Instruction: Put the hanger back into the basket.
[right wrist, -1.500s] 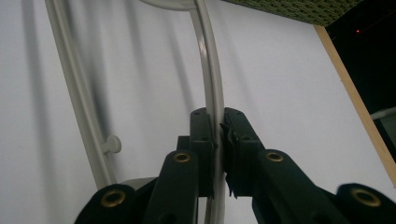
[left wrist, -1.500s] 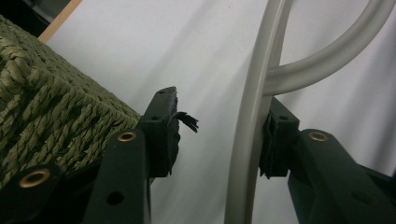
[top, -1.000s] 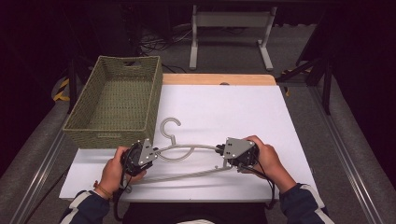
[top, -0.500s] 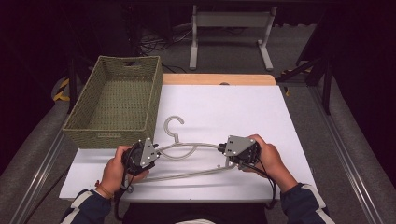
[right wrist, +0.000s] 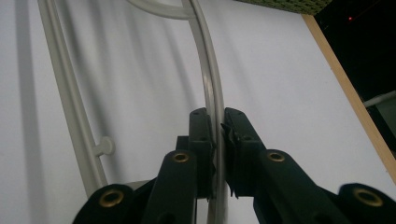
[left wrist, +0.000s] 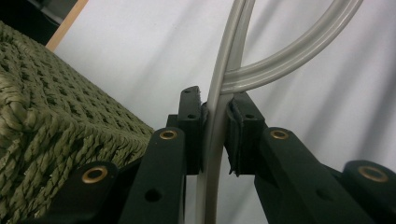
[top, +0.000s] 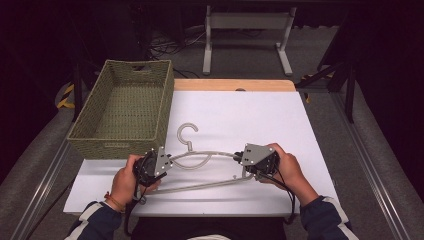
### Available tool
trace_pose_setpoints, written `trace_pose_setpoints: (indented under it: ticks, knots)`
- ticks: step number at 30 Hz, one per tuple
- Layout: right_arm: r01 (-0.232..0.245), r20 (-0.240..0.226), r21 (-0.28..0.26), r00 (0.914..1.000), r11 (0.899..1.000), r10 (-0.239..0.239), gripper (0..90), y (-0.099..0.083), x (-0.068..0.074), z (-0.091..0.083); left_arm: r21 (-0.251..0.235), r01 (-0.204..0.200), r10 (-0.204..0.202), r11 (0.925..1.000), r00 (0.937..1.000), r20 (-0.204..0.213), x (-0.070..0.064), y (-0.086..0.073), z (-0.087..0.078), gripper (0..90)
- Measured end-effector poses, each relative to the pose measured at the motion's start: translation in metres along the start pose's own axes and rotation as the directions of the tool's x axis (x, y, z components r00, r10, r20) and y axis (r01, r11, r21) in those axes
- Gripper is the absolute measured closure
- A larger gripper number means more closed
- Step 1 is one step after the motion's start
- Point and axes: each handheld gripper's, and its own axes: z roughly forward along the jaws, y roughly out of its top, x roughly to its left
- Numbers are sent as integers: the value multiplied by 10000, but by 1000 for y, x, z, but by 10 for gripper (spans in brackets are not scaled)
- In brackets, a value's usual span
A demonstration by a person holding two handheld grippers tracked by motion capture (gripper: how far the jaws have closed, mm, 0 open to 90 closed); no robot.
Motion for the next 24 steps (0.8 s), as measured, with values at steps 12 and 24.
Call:
trace_pose_setpoints:
  ticks: [12,24]
  knots:
    - [-1031,208,-1151,9941,9880,1061,737,-6,-13,-13,-429,-139,139,9990,9999,7,-2,6,-5,803]
    - [-2162,763,-1990,9690,9559,2350,420,-16,-24,-26,-814,217,-194,9964,9994,300,4,7,-5,814]
